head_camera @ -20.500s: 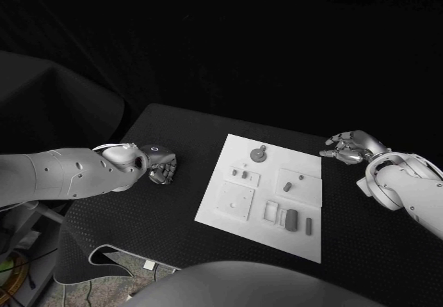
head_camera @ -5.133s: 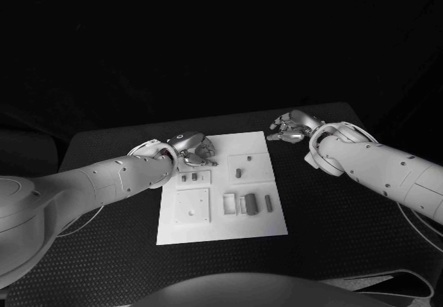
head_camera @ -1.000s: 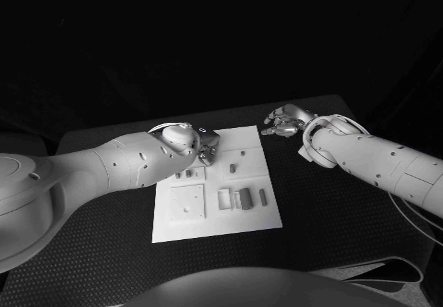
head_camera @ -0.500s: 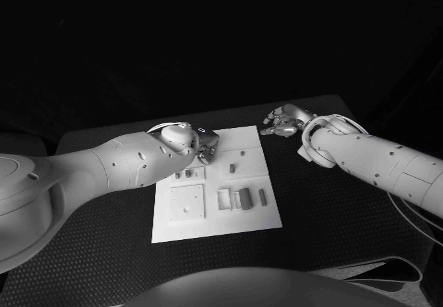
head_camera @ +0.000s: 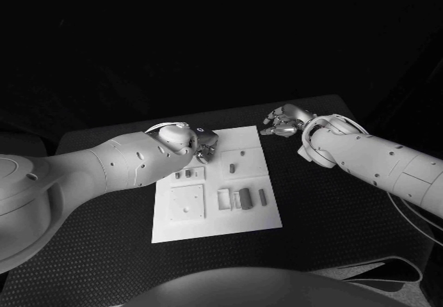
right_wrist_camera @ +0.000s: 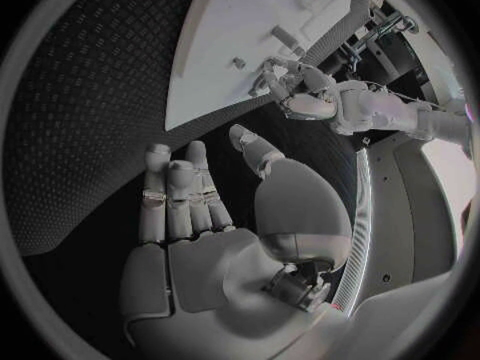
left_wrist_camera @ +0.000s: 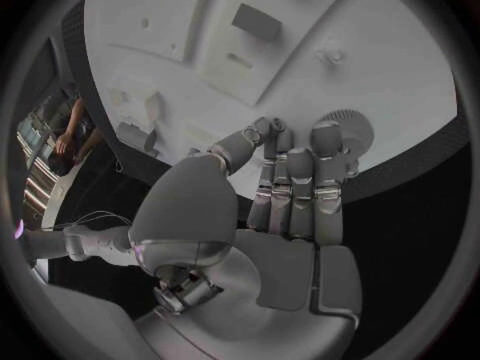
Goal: Assemble the parts on the task board
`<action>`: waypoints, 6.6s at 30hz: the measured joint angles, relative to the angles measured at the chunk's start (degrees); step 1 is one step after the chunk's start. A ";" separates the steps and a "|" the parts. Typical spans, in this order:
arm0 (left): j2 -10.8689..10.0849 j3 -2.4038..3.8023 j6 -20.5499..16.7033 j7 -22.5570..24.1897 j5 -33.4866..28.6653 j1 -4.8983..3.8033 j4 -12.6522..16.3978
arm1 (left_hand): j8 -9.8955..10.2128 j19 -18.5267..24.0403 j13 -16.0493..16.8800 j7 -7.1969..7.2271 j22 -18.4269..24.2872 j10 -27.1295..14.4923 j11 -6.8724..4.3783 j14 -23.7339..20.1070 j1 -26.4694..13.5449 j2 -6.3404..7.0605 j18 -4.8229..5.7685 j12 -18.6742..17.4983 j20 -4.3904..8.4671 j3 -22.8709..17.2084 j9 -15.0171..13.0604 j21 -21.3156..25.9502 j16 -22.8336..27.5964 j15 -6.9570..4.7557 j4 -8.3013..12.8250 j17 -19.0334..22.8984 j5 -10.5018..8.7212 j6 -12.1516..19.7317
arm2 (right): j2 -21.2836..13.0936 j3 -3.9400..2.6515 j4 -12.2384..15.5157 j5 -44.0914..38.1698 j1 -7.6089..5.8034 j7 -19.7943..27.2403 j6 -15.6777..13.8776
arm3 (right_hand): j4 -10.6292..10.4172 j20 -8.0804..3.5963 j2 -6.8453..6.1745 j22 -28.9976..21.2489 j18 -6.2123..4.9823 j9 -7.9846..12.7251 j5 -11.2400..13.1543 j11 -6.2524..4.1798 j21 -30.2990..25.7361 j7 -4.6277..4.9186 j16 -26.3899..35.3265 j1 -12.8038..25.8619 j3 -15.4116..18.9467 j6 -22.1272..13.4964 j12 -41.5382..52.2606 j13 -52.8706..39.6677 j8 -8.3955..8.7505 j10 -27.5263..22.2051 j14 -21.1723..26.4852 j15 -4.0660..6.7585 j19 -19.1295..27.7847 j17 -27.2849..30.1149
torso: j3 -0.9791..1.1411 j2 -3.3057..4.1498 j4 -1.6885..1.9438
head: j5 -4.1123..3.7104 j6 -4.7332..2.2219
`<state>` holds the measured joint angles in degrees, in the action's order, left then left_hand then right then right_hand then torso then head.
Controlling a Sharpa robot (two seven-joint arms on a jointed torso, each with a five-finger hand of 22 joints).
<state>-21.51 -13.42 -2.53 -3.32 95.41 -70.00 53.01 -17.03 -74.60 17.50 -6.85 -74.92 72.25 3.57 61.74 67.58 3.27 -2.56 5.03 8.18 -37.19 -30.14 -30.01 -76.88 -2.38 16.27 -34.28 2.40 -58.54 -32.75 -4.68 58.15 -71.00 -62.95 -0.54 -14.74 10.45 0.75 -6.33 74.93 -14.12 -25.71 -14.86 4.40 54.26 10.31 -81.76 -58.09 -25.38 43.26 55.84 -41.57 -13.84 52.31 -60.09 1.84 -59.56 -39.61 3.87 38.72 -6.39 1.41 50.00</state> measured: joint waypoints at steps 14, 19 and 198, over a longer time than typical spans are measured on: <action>-1.35 -0.13 -4.95 2.73 -3.16 0.33 -0.15 | -0.28 -0.59 -0.13 0.22 0.01 0.62 -0.21 0.29 -0.03 -0.57 0.89 0.11 0.20 -0.89 -0.42 -0.26 0.16 0.11 -0.04 -0.13 0.23 -0.20 | 0.00 0.00 -0.01 0.00 0.00 0.00 0.07 | 0.00 -0.03 0.00 0.00 0.00 -0.01 0.00 0.00 0.00 0.00 0.00 0.00 0.00 0.00 0.00 -0.01 0.00 0.00 0.00 0.00 -0.04 0.00 | -0.01 -0.02 0.02 | 0.14 0.00; -2.64 -0.10 -7.72 3.89 -5.56 0.37 0.15 | -0.45 -1.00 -0.13 0.21 0.01 1.05 -0.24 0.50 -0.03 -0.57 1.28 0.11 0.41 -1.11 -0.57 -0.48 0.17 -0.10 0.16 -0.20 0.21 -0.20 | -0.14 0.00 -0.01 0.00 0.00 0.00 0.08 | 0.00 -0.12 0.00 0.00 0.00 -0.01 0.00 0.00 0.00 0.00 0.00 0.00 0.00 0.00 -0.01 -0.01 0.00 0.00 -0.01 -0.01 -0.15 0.00 | -0.01 -0.02 0.03 | 0.29 0.00; -6.19 -0.21 -7.15 10.99 4.90 3.30 13.91 | 1.80 -1.80 24.44 1.09 0.02 -20.48 -4.07 2.34 2.73 5.08 -0.08 65.73 4.29 6.96 4.56 -15.35 -11.82 -4.39 0.33 -8.32 0.97 1.74 | -1.03 0.07 0.26 -0.28 0.04 -0.05 0.11 | 0.31 0.00 0.00 0.00 0.00 0.13 0.00 0.00 0.00 0.01 0.00 0.00 0.00 -0.01 0.44 -0.02 0.00 0.00 -0.01 -0.01 -0.22 0.03 | 0.03 0.00 0.01 | -0.42 0.01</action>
<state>-27.70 -13.63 -9.68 7.67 100.31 -66.70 66.92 -15.23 -76.39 41.94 -5.75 -74.91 51.76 -0.51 64.08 70.31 8.36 -2.64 70.77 12.47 -30.23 -25.58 -45.36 -88.70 -6.77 16.60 -42.60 3.36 -56.80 -33.78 -4.62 58.42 -71.28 -62.91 -0.58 -14.63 10.76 0.74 -6.33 74.93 -14.12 -25.59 -14.86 4.40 54.26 10.32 -81.76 -58.09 -25.38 43.25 56.28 -41.59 -13.84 52.31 -60.11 1.82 -59.78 -39.58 3.89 38.72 -6.38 0.99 50.01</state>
